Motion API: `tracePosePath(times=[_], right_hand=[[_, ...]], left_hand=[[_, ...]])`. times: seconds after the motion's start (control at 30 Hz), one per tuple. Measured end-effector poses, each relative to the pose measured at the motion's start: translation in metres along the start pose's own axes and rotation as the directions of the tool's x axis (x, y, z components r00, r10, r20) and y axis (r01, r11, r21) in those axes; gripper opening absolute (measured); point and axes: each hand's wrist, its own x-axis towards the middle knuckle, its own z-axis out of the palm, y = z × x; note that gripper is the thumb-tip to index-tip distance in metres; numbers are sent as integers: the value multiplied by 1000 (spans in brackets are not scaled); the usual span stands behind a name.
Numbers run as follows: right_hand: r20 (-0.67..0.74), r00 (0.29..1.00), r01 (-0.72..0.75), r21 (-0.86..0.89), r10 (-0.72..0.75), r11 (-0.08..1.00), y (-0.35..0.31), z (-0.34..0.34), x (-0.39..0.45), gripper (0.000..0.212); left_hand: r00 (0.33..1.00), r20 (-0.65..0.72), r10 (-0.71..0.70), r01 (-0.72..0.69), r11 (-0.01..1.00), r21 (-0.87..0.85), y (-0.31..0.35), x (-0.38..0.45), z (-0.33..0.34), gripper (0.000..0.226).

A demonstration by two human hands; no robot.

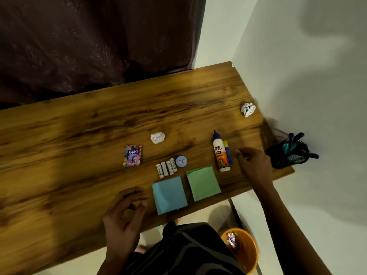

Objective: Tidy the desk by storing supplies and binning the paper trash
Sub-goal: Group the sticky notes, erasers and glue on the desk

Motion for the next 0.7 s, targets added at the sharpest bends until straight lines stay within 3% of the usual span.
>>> tracePosePath(times=[0.2,0.33,0.6,0.7], right_hand=[[15,999,-37,189,35,981,8,6,-84,31],[166,976,-190,343,140,920,20,15,-147,34],[242,959,-227,343,148,911,44,14,-243,26],[253,955,-238,329,158,914,54,11,-263,25]], left_hand=[[993,-79,-88,78,989,-123,-12,-43,-23,13],[984,-119,-133,117,985,-130,-30,-82,-47,17],[950,-106,-293,282,954,-107,-76,-175,-90,10],[911,-105,-398,385,914,-128,-89,-206,-95,24]])
